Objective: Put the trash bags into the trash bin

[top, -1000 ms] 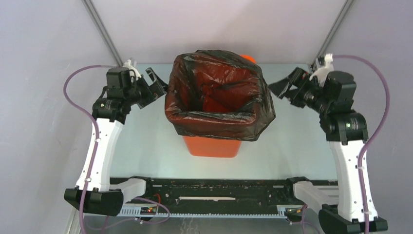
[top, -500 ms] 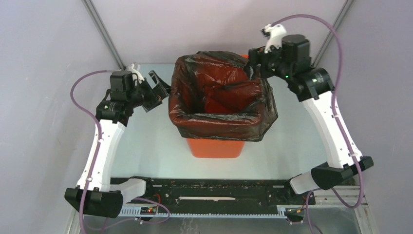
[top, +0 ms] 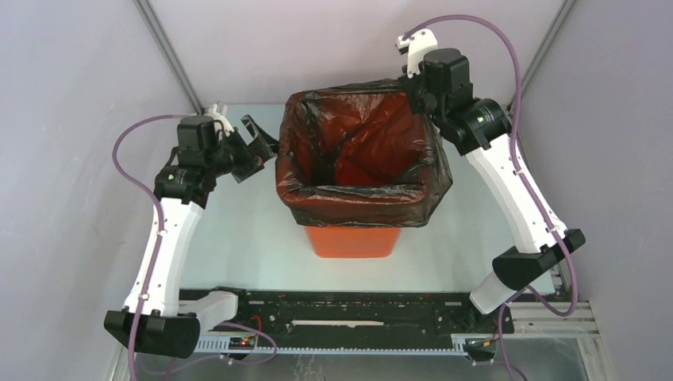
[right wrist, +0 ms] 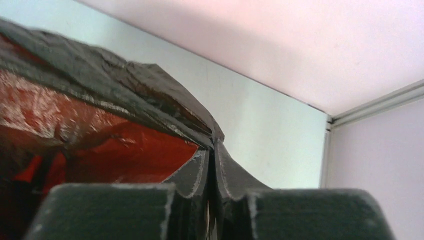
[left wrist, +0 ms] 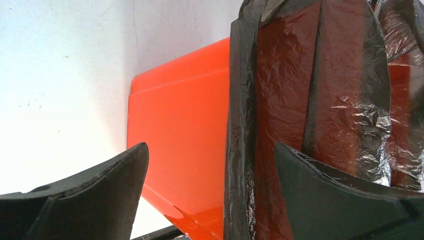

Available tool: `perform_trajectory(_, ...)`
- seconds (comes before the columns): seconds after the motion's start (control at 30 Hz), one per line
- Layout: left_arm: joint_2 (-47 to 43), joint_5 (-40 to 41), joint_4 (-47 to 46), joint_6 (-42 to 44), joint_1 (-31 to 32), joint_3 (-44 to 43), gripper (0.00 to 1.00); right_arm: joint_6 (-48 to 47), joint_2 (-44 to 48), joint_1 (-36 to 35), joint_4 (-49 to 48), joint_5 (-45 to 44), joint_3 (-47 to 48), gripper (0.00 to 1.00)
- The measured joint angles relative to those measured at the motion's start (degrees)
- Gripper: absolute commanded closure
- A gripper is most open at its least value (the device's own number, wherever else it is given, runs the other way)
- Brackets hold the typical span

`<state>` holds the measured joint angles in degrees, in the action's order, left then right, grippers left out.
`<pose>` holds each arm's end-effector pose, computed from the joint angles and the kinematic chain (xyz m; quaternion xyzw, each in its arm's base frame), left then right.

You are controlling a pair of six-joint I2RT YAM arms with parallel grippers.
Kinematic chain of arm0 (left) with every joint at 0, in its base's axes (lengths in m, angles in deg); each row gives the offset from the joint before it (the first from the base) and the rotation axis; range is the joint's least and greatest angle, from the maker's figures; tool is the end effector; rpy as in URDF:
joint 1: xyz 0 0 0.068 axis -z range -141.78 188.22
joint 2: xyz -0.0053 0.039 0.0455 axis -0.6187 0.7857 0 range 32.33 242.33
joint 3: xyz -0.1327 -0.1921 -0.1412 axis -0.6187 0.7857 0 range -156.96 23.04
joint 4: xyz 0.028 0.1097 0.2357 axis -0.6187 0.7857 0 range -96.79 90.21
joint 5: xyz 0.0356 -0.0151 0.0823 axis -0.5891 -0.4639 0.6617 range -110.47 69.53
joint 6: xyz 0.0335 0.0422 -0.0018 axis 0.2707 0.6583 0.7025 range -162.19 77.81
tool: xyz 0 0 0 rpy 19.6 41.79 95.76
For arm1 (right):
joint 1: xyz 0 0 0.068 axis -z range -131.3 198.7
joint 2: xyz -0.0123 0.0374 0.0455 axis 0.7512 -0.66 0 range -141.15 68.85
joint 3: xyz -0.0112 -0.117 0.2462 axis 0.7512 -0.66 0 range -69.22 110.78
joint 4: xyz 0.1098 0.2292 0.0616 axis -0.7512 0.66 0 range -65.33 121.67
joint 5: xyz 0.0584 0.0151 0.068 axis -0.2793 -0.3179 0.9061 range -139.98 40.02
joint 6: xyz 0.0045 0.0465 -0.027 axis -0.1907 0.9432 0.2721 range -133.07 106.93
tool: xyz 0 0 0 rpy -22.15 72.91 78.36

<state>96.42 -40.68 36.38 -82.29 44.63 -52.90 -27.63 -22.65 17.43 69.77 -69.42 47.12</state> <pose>0.2211 -0.0372 0.4042 -0.1664 0.8463 -0.3310 0.3827 0.2839 0.1585 0.4975 -0.2260 0.7824 -0.0552 0.5776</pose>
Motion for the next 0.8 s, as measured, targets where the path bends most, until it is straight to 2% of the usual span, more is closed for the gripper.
perform_trajectory(0.3, -1.73, -0.09, -1.97, -1.33, 0.07, 2.62, 0.03, 10.23, -3.85, 7.89, -1.42, 12.41, 7.43, 0.84)
perform_trajectory(0.8, -1.25, -1.44, -6.05, -4.04, 0.22, 5.99, 0.06, 31.04, -14.38, 24.3, -0.37, 39.5, 7.82, 0.81)
